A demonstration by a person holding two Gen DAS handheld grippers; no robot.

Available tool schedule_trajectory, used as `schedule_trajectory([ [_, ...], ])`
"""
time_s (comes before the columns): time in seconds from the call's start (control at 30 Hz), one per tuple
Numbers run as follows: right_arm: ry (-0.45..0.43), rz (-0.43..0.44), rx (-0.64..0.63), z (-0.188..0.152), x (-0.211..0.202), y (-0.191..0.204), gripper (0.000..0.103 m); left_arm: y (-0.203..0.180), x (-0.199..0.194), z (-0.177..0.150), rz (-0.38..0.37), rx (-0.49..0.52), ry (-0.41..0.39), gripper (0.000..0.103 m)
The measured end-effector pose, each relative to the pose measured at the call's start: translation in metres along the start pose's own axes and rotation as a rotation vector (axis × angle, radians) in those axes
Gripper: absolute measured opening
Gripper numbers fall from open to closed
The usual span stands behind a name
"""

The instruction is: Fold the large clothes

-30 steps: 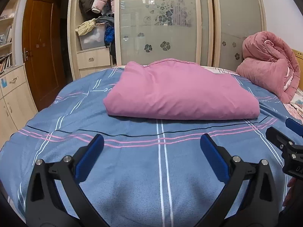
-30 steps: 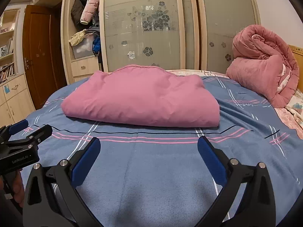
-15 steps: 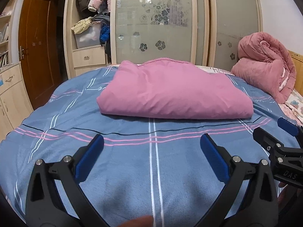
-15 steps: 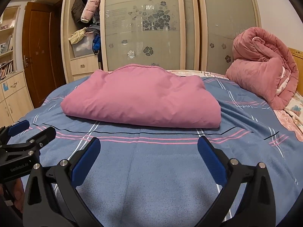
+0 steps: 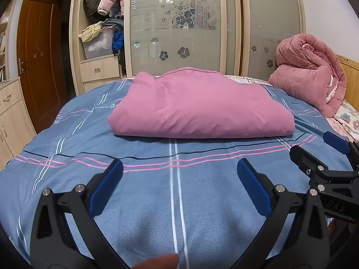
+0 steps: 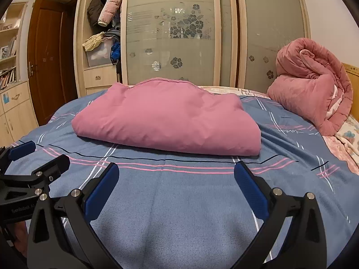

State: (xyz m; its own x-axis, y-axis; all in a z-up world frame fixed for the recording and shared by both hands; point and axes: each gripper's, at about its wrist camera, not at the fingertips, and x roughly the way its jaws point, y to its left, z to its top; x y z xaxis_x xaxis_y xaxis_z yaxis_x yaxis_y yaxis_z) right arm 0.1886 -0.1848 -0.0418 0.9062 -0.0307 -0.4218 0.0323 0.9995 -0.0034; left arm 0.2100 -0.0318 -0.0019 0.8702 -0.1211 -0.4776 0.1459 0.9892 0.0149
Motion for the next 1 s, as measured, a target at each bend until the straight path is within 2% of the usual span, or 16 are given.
schedule_trajectory([
  [1.0, 0.007, 0.012, 0.002, -0.0016, 0.0020, 0.0020, 0.102, 0.0027, 0.0046, -0.0009, -0.014, -0.007, 0.027, 0.101],
])
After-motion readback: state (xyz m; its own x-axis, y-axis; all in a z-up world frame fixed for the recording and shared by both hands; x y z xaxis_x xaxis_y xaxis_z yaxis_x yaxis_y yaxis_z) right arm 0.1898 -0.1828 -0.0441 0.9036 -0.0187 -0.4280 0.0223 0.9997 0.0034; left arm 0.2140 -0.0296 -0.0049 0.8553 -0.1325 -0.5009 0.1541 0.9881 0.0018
